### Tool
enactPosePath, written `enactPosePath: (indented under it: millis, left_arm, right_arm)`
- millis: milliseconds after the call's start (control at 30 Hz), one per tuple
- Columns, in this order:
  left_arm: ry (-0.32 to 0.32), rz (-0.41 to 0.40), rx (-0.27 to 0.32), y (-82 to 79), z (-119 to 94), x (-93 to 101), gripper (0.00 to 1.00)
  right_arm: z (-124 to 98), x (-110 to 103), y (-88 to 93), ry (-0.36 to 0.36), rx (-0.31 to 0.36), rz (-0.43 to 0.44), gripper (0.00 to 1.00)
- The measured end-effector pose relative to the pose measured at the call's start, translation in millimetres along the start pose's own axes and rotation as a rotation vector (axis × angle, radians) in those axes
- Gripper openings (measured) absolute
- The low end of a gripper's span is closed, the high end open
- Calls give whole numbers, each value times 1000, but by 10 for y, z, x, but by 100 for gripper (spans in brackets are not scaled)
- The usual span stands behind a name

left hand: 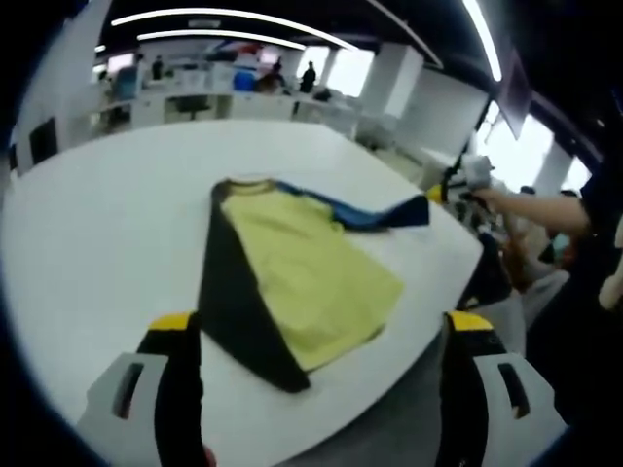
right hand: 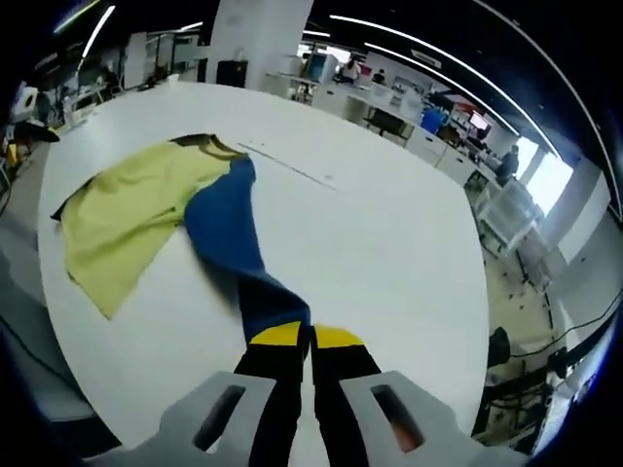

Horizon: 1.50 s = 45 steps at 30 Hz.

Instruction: Fold the garment on the visible template until the final outline fits inside the template.

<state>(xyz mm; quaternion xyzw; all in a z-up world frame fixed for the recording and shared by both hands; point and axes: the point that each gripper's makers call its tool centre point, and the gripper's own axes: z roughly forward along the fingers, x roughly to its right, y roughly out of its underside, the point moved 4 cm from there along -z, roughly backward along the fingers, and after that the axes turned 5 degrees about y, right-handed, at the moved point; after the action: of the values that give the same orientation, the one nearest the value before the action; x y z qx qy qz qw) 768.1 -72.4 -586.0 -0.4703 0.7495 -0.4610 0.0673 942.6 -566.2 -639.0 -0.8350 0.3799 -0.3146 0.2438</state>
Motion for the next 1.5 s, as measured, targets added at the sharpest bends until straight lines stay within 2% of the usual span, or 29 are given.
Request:
enactPosePath:
  millis: [467, 800, 1100, 1267, 1500]
  left_arm:
    - [-13, -7, -17, 13, 46, -43, 98]
    - [-8, -3, -21, -36, 151, -44, 98]
    - [-10, -4, -38, -30, 208, -49, 98]
    - [-16, -7, -45, -26, 225, -68, 98]
    - [-10, -1, -53, -33, 278, -54, 98]
  right_arm:
    - [212, 332, 51, 39, -30, -5, 3]
    - [204, 441, 75, 76, -48, -14, 3]
    - [337, 540, 78, 86, -57, -36, 3]
    - [380, 494, 140, 86, -56, -32, 3]
    - [325, 258, 332, 61, -58, -28, 3]
